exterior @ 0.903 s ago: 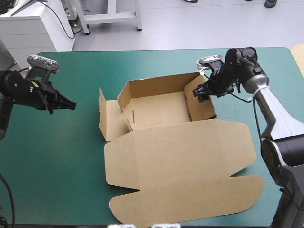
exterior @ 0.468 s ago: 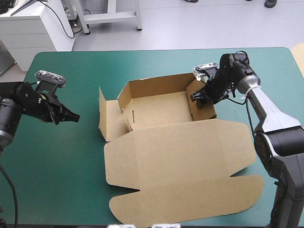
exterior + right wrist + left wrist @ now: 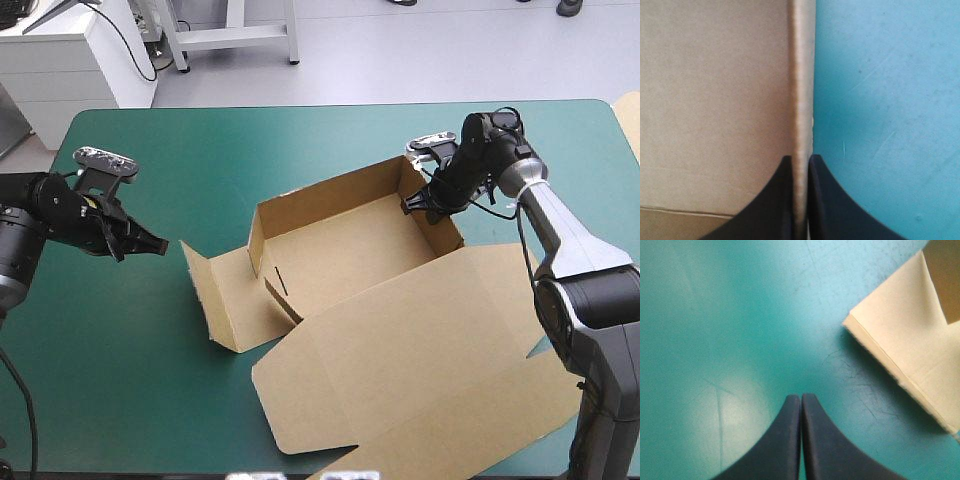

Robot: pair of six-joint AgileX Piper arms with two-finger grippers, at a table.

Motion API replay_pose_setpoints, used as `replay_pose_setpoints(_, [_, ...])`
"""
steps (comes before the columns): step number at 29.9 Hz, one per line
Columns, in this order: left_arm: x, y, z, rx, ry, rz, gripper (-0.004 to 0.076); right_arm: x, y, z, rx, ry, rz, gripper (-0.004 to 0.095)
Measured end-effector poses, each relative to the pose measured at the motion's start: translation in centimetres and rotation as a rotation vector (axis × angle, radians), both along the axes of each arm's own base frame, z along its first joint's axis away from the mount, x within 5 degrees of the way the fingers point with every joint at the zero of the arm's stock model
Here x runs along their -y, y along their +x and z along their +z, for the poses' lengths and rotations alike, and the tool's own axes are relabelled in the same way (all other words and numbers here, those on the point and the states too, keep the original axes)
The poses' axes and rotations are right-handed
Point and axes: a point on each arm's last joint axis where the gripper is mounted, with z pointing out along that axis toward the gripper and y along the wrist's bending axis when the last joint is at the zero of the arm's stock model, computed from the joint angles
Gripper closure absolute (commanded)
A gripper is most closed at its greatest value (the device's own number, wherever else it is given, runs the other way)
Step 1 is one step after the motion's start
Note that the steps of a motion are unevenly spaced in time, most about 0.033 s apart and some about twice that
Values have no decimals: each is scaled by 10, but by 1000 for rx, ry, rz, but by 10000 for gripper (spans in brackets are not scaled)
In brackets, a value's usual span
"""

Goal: Fold the box

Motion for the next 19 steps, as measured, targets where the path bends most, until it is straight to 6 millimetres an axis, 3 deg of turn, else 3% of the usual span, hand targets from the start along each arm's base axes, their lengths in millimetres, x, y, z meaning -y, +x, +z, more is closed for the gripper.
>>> replay_pose_setpoints(5, [-1, 4, 3, 59, -12, 37, 732, 3, 2, 17, 55, 25, -8, 929])
replay_pose_setpoints(8, [-2, 4, 4, 66, -11, 51, 732, 13, -4, 39, 107, 59, -15, 929])
replay_pose_setpoints(19, [-12, 13, 5, 135, 38, 179, 731, 79, -43, 124, 315, 180, -115, 929])
